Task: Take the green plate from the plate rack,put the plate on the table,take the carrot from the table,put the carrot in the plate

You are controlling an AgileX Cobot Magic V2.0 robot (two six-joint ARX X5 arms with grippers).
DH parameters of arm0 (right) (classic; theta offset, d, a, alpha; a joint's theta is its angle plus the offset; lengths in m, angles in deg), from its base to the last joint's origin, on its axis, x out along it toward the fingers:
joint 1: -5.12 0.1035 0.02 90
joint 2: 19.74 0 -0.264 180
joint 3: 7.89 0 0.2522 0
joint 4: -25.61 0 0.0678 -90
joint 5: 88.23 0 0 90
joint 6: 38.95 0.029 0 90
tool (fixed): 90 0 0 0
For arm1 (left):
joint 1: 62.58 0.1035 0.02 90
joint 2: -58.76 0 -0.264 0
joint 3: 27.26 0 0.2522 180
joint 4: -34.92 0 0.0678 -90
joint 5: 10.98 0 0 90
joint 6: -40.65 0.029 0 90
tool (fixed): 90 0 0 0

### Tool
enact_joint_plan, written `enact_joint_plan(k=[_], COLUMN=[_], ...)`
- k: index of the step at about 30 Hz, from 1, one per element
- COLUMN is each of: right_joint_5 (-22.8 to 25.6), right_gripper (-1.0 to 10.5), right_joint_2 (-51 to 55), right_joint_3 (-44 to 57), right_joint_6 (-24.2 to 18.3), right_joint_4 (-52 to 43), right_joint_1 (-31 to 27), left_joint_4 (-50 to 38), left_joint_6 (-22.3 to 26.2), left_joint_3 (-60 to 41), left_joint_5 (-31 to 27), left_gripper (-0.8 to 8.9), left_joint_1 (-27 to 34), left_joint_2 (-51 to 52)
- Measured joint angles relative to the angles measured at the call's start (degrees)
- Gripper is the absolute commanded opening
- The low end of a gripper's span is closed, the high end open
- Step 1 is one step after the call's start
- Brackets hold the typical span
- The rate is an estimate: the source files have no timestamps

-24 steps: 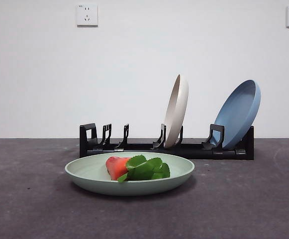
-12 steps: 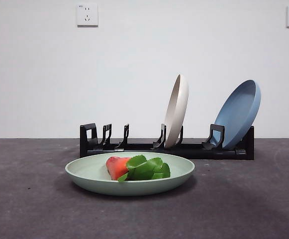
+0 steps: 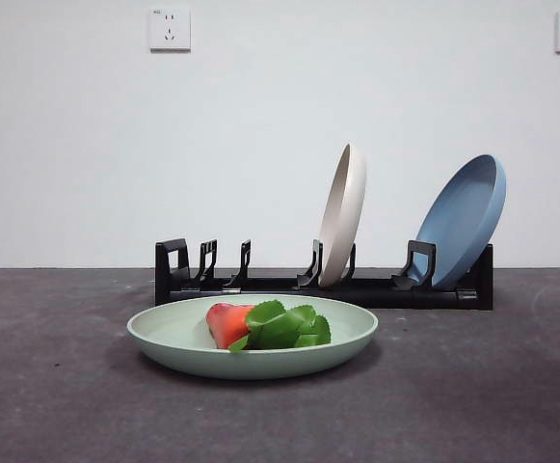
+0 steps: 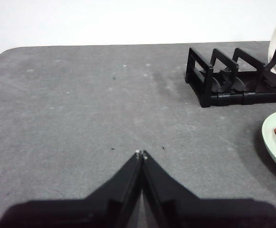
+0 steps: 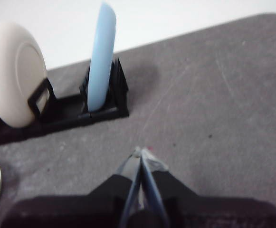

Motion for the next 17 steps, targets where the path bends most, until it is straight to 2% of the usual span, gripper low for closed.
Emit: enact_joint_plan(k=[17], right_joint_5=[0.07], right_gripper=[0.0], right_joint_2=[0.0], right_joint_3=[0.77], right_joint_6=[0.37], right_joint_4=[-0.46], right_joint_1=[0.0], left_joint_4=[0.0], left_joint_6=[0.0], left_joint_3=[0.0], left_joint_5=[0.02], left_gripper=[-0.03], left_joint_1=[0.0], left_joint_2=[0.0])
